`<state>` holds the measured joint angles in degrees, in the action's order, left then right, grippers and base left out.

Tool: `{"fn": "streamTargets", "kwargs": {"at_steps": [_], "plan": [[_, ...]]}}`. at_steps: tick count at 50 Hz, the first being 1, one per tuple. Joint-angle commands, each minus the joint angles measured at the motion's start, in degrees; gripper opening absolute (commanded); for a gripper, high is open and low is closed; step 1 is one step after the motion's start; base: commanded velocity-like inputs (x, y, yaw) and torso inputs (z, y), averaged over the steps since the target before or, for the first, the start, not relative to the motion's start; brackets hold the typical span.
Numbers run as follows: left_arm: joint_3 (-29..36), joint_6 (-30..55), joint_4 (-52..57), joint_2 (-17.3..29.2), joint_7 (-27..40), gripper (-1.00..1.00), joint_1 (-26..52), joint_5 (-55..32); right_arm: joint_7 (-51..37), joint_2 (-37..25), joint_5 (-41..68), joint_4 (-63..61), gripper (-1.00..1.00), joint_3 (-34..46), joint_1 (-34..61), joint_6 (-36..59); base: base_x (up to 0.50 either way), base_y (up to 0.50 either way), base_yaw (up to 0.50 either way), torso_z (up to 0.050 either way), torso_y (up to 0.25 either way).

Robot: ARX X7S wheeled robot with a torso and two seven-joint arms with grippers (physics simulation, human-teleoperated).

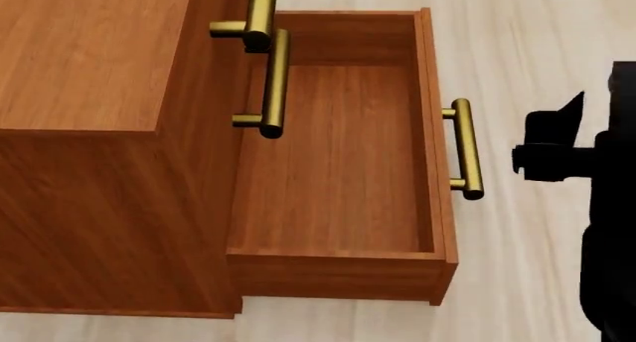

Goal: Close the bottom drawer of the cabinet and open the top drawer.

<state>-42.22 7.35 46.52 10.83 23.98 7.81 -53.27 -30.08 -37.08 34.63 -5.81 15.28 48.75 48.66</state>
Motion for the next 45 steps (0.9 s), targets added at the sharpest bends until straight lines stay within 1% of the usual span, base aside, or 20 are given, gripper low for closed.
{"fn": "streamTargets", "kwargs": {"at_steps": [1,8,22,29,31,33,34,35,38,45], "plan": [[0.6,-0.4,0.3,0.3,-0.5,1.0,-0.2,0.3,1.6,1.6,-8.0,7.7,1.0,7.8,0.2,-4.9,0.0,0.0,0.0,0.0,0.0],[0.5,-0.9,0.2,0.3,-0.5,1.0,-0.5,-0.3,1.9,2.8,-14.7,13.3,1.0,15.7,2.5,-4.6,0.0,0.0,0.0,0.0,0.0],[0.6,-1.6,0.1,0.3,-0.5,1.0,-0.8,-0.7,1.7,4.5,-18.5,15.1,1.0,21.0,4.4,-2.2,0.0,0.0,0.0,0.0,0.0],[0.8,-1.9,-0.1,0.4,-0.4,1.0,-0.9,-0.6,0.8,4.8,-19.3,16.6,1.0,21.6,5.0,-0.5,0.0,0.0,0.0,0.0,0.0],[0.8,-1.9,0.0,0.5,-0.3,1.0,-0.9,-0.6,0.0,5.2,-21.0,18.0,1.0,23.1,5.6,-0.1,0.0,0.0,0.0,0.0,0.0],[0.8,-2.1,-0.1,0.4,-0.5,1.0,-1.0,-0.6,2.7,5.6,-23.2,20.7,1.0,27.9,7.9,2.1,0.0,0.0,0.0,0.0,0.0],[0.8,-2.0,0.0,0.6,-0.3,1.0,-1.0,-0.7,1.3,6.5,-25.2,22.6,1.0,29.9,9.0,5.1,0.0,0.0,0.0,0.0,0.0],[0.8,-2.0,0.0,0.6,-0.2,1.0,-1.0,-0.7,2.1,6.5,-25.7,23.2,1.0,31.1,9.1,5.1,0.0,0.0,0.0,0.0,0.0],[0.9,-2.2,0.0,0.6,-0.3,1.0,-1.0,-0.7,2.5,6.7,-22.3,23.0,1.0,27.0,7.7,3.1,0.0,0.0,0.0,0.0,0.0],[1.0,-2.6,0.0,0.6,-0.4,1.0,-1.2,-0.6,4.3,7.1,-22.1,23.4,1.0,28.1,8.4,3.5,0.0,0.0,0.0,0.0,0.0]]}}
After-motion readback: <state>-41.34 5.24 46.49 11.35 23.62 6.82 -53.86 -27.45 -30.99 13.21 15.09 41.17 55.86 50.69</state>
